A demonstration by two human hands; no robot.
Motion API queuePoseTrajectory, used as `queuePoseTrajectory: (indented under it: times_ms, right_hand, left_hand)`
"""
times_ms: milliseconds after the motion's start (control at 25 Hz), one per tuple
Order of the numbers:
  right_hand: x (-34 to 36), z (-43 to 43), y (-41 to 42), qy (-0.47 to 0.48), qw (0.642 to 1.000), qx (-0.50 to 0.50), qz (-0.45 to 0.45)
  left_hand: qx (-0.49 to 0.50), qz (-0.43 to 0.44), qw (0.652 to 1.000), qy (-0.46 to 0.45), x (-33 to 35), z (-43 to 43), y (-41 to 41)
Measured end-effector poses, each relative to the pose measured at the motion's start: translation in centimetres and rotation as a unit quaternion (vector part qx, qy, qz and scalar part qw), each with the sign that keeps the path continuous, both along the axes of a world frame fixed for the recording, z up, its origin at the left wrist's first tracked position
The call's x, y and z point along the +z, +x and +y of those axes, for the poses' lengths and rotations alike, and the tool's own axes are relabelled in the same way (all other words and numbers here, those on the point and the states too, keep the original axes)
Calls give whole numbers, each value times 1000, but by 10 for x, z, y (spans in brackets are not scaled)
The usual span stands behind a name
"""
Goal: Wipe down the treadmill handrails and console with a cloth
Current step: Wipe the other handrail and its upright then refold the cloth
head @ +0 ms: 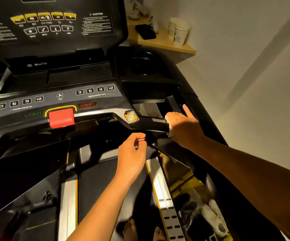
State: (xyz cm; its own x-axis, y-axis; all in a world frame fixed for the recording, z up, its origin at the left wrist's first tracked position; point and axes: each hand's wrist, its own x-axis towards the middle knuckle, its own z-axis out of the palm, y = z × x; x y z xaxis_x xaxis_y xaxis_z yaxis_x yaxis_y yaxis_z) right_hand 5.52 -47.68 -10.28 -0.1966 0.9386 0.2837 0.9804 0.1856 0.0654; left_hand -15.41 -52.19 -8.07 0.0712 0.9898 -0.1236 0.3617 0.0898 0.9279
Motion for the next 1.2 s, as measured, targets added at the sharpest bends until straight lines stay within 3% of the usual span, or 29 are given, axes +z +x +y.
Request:
queuePoseTrajectory:
  times_ms: [120,240,440,600,680,760,800,880,1000,1080,1120,1200]
  right_hand:
    - [8,4,-10,-56,997,43,21]
    - [24,6,-13,-177,975,92,101]
    - [22,-26,35,-66,979,190,-25]
    - [64,-51,59,-4,984,152,-90]
    - [82,-42,71,30,998,63,6]
    - [82,-33,82,20,978,-54,201]
    - [74,-34,83,-18,963,-102,248]
    - [50,-53,79,-61,962,-116,240]
    - [32,-119,86,-52,985,-18,163]
    - [32,-173,93,-131,977,-6,166]
    - [34,-190,95,-145,982,2,123]
    - [35,-181,96,-175,980,-22,94]
  left_hand:
    - [-1,9,1000,9,0,-7,-4]
    - [22,-2,999,25,3,-11,0]
    - [-19,-2,994,109,22,-1,40]
    - [-74,17,986,147,25,1,68]
    - [-76,16,985,156,28,1,82]
    - [-78,9,982,171,33,4,98]
    - [-89,18,978,187,35,5,106]
    - [-133,63,963,225,36,7,118]
    - [-250,165,934,196,29,13,127]
    - [-328,238,896,181,22,17,128]
    - [-350,288,870,194,22,20,130]
    - [-367,381,813,244,25,27,130]
